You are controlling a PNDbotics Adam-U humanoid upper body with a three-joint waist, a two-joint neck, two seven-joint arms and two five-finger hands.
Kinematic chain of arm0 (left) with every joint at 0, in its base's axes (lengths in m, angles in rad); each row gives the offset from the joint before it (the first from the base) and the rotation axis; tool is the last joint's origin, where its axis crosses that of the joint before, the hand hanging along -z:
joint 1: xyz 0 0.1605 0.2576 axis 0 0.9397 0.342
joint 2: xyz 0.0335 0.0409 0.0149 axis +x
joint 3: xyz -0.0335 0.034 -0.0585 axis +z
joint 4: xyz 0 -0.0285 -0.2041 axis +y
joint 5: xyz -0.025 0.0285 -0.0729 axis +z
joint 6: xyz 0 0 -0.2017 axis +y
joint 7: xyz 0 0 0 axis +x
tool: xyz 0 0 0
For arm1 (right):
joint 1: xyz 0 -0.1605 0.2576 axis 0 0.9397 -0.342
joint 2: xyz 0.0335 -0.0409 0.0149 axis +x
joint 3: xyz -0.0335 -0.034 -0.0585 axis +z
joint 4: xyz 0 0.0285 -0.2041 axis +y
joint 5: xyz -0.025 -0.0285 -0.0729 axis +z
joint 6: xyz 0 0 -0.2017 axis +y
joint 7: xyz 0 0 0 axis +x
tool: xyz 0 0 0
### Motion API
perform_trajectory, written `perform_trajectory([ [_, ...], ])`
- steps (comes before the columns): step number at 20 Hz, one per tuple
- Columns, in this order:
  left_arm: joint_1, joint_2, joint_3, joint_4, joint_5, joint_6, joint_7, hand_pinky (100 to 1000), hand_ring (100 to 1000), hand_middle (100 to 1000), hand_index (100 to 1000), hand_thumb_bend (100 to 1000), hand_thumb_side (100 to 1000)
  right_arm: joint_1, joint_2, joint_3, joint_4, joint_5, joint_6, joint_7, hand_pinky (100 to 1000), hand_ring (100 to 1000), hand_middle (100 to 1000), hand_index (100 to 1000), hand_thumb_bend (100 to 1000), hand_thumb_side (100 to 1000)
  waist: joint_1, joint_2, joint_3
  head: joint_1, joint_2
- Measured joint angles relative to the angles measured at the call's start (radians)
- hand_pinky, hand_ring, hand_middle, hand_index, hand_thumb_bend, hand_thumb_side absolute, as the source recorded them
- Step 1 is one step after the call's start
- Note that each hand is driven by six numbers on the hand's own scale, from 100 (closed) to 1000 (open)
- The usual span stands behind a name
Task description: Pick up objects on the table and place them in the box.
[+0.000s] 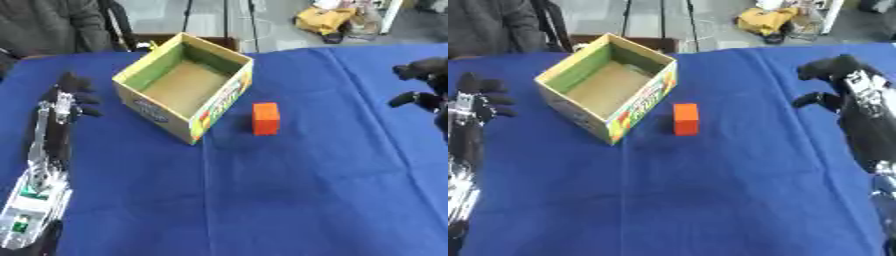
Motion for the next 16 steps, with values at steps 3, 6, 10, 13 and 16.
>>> perform_trajectory([
  [3, -0.003, 0.0, -0.008, 0.0, 0.001, 0.0, -0.007, 518, 586, 593, 695, 622, 839, -0.069, -0.071, 0.023, 0.034, 0.037, -0.025, 0.037, 599, 897, 683, 747, 100, 649, -0.004, -0.001, 0.023, -0.012, 0.0],
  [6, -0.013, -0.006, -0.018, 0.0, 0.003, 0.0, -0.017, 519, 586, 593, 694, 623, 839, -0.148, -0.14, 0.059, 0.098, 0.075, -0.05, 0.083, 624, 930, 721, 771, 100, 598, -0.006, -0.001, 0.055, -0.032, 0.0],
  [10, -0.035, -0.02, -0.032, -0.001, 0.004, -0.002, -0.031, 520, 587, 594, 695, 624, 837, -0.256, -0.168, 0.119, 0.202, 0.138, -0.052, 0.149, 677, 980, 769, 821, 100, 558, -0.019, 0.001, 0.099, -0.065, -0.001],
  [13, -0.055, -0.032, -0.045, -0.006, 0.004, -0.003, -0.044, 521, 587, 594, 695, 626, 836, -0.34, -0.157, 0.164, 0.286, 0.19, -0.033, 0.201, 709, 994, 791, 842, 100, 529, -0.025, 0.011, 0.134, -0.091, -0.009],
  [16, -0.079, -0.046, -0.057, -0.007, 0.004, -0.004, -0.056, 521, 587, 593, 695, 628, 836, -0.407, -0.129, 0.2, 0.369, 0.242, -0.019, 0.252, 761, 1000, 825, 870, 179, 469, -0.03, 0.021, 0.165, -0.12, -0.019],
])
